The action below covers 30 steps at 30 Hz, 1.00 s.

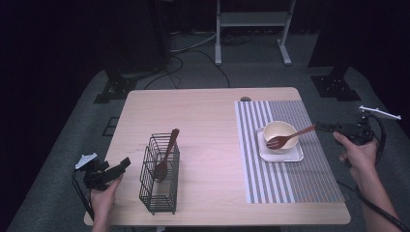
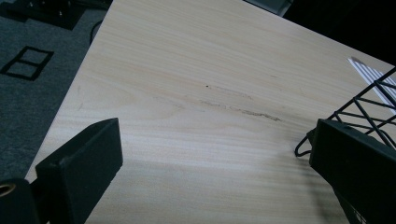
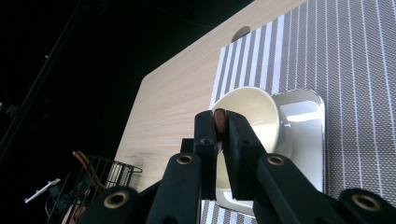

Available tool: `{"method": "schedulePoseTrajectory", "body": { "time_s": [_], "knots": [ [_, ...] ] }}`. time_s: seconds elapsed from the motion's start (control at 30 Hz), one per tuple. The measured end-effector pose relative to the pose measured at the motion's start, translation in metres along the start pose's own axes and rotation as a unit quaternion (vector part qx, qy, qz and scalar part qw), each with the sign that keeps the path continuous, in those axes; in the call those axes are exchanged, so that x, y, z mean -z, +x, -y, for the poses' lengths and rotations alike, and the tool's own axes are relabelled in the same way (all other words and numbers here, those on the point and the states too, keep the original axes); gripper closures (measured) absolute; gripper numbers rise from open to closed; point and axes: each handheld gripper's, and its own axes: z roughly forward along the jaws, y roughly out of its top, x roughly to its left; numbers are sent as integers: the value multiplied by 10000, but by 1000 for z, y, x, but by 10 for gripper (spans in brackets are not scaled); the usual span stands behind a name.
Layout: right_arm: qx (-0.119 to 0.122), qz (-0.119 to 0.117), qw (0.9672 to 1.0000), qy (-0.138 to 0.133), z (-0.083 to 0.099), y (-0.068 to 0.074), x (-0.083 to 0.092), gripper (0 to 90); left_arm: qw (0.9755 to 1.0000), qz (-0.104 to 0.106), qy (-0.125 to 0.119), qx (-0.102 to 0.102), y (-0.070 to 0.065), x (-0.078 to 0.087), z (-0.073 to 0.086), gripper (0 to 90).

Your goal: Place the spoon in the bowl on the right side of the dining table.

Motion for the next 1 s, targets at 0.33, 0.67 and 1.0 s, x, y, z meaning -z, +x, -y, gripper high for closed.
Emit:
{"method": "schedulePoseTrajectory", "body": {
  "time_s": [0.33, 0.67, 1.0],
  "knots": [
    [-70, 80, 9998, -142, 0, -6, 8, 830, 10000, -3, 1, -5, 0, 0, 0, 17],
    [-183, 184, 9991, -322, 0, -13, 15, 830, 10000, 0, 5, -4, 0, 0, 0, 17],
    [-213, 249, 9989, -345, 3, -18, 12, 829, 10000, -5, 3, 2, 0, 0, 0, 17]
  ]
}}
